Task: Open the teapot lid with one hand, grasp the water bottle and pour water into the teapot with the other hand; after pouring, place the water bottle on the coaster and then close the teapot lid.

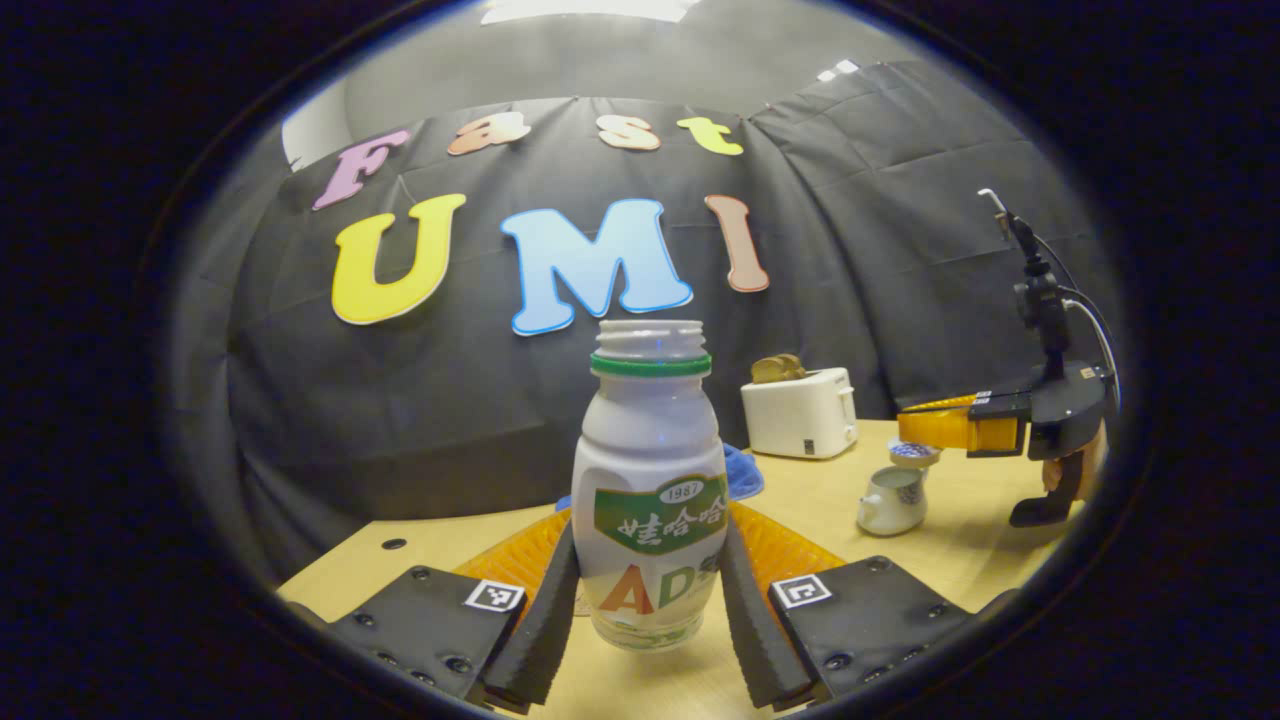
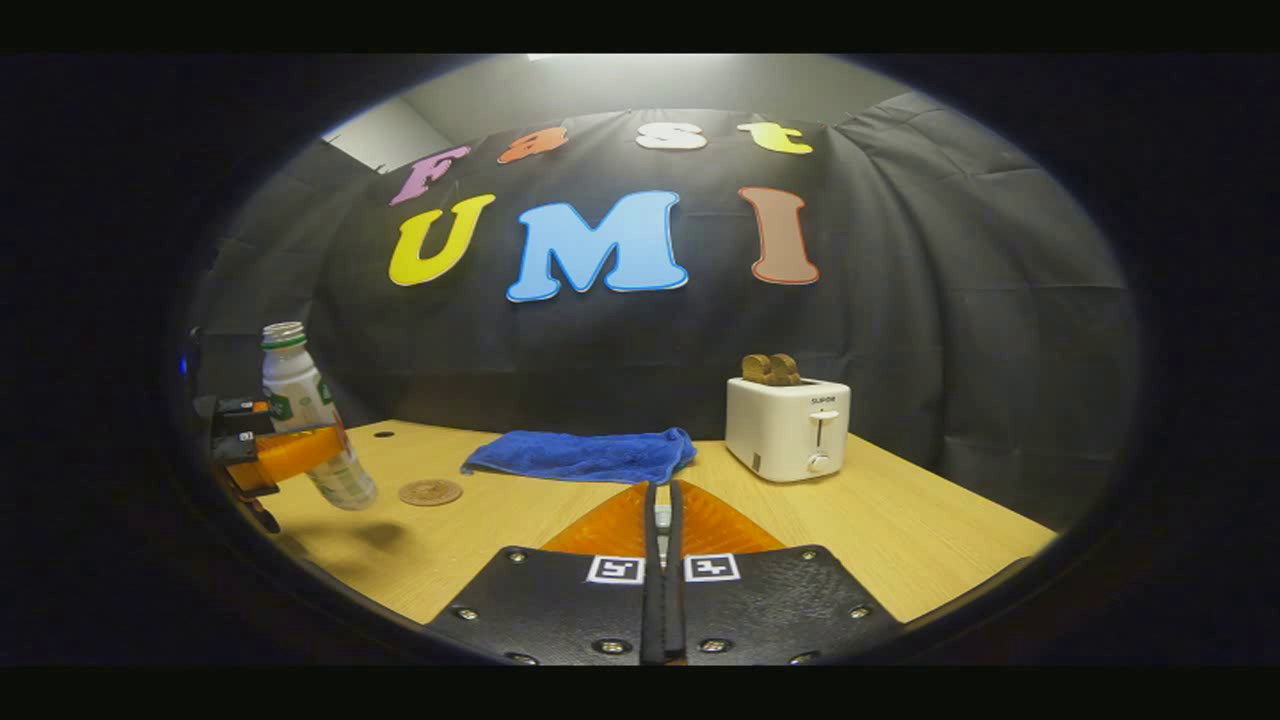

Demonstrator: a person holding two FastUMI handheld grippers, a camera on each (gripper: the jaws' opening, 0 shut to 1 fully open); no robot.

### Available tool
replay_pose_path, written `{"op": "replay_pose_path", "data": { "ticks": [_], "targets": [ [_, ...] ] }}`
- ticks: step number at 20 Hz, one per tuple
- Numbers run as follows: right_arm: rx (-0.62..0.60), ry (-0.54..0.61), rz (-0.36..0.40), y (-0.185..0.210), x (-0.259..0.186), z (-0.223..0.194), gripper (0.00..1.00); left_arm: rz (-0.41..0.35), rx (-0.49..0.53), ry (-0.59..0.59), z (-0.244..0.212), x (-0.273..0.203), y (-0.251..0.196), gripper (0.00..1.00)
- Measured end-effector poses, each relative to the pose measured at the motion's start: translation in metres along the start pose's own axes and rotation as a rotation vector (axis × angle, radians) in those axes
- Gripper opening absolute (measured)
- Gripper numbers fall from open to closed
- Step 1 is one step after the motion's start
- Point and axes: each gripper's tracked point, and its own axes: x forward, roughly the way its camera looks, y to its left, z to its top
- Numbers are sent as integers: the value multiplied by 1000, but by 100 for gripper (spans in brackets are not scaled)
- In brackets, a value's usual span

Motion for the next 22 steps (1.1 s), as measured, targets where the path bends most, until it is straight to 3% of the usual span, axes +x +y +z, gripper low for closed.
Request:
{"op": "replay_pose_path", "data": {
  "ticks": [3,4,7,8,9,10,11,12,14,15,16,17,18,19,20,22],
  "targets": [
    [13,19,-8,-4,11,-5,0,22,-42,21,-11,3,8,70],
    [17,30,-14,-5,14,-8,0,29,-47,25,-13,2,11,81],
    [24,49,-18,-7,18,-16,0,39,-59,25,-13,-2,17,81],
    [27,52,-16,-7,19,-18,17,45,-64,28,-15,-2,18,81],
    [31,57,-12,-6,20,-20,0,45,-71,33,-17,-2,18,81],
    [34,63,-10,-6,21,-23,17,51,-81,37,-20,-1,18,81],
    [37,70,-7,-6,21,-26,0,62,-87,40,-21,0,20,81],
    [40,77,-5,-6,22,-28,17,65,-90,42,-22,-1,21,81],
    [38,85,-3,-5,23,-31,17,67,-95,44,-23,-1,21,81],
    [37,87,-1,-5,23,-32,0,65,-93,45,-22,-2,21,81],
    [36,85,-2,-5,24,-31,0,64,-90,46,-23,-2,20,78],
    [38,89,-2,-5,23,-32,17,65,-86,46,-22,-3,20,75],
    [41,92,-1,-4,23,-34,17,63,-82,48,-22,-3,17,72],
    [45,96,0,-4,23,-35,0,66,-77,49,-22,-3,17,70],
    [45,98,-1,-4,21,-35,0,66,-72,53,-23,-2,15,81],
    [41,112,-5,-4,23,-41,0,72,-65,60,-24,-2,15,81]
  ]
}}
